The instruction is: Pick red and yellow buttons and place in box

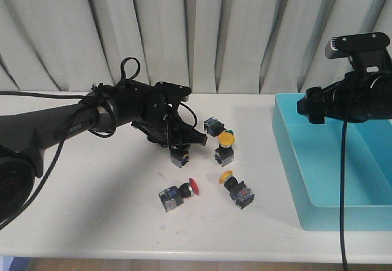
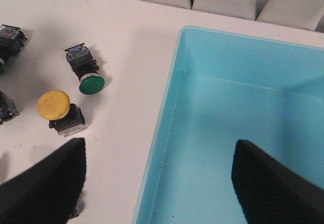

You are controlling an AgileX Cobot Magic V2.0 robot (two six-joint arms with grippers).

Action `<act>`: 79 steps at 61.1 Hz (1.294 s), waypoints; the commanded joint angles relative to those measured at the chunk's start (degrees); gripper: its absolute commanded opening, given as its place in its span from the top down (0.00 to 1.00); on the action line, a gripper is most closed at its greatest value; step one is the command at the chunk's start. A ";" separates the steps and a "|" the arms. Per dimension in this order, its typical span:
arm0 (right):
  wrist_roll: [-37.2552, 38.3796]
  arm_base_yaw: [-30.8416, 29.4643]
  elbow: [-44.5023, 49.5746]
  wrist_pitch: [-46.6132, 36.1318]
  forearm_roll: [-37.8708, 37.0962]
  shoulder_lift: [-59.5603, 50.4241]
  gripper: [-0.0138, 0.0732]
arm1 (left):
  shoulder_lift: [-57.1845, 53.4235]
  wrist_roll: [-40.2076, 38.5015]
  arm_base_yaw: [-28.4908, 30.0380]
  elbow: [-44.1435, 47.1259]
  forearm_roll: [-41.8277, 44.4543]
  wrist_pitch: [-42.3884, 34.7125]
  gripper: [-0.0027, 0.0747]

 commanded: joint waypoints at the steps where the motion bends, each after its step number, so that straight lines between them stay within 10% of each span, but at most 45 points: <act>1: -0.32 0.06 -1.73 -2.90 0.48 -1.65 0.17 | -3.63 -0.59 -0.11 -1.74 -0.55 -1.51 0.71; 13: -0.55 0.06 -1.73 -2.14 0.48 -1.65 0.17 | -4.08 -0.59 -0.11 -3.02 -1.57 -1.04 0.97; 26: -7.06 0.10 -1.73 -1.88 3.86 -1.65 0.17 | -6.12 -0.59 -0.11 -11.12 -3.22 8.14 0.98; 62: -68.68 17.16 12.47 -23.85 46.38 -1.65 0.17 | -13.35 -0.22 -0.18 -23.06 -21.05 22.65 0.97; 79: -76.06 21.42 13.08 -26.62 54.43 -1.65 0.17 | -13.56 1.70 -0.24 -23.06 -23.90 25.09 0.97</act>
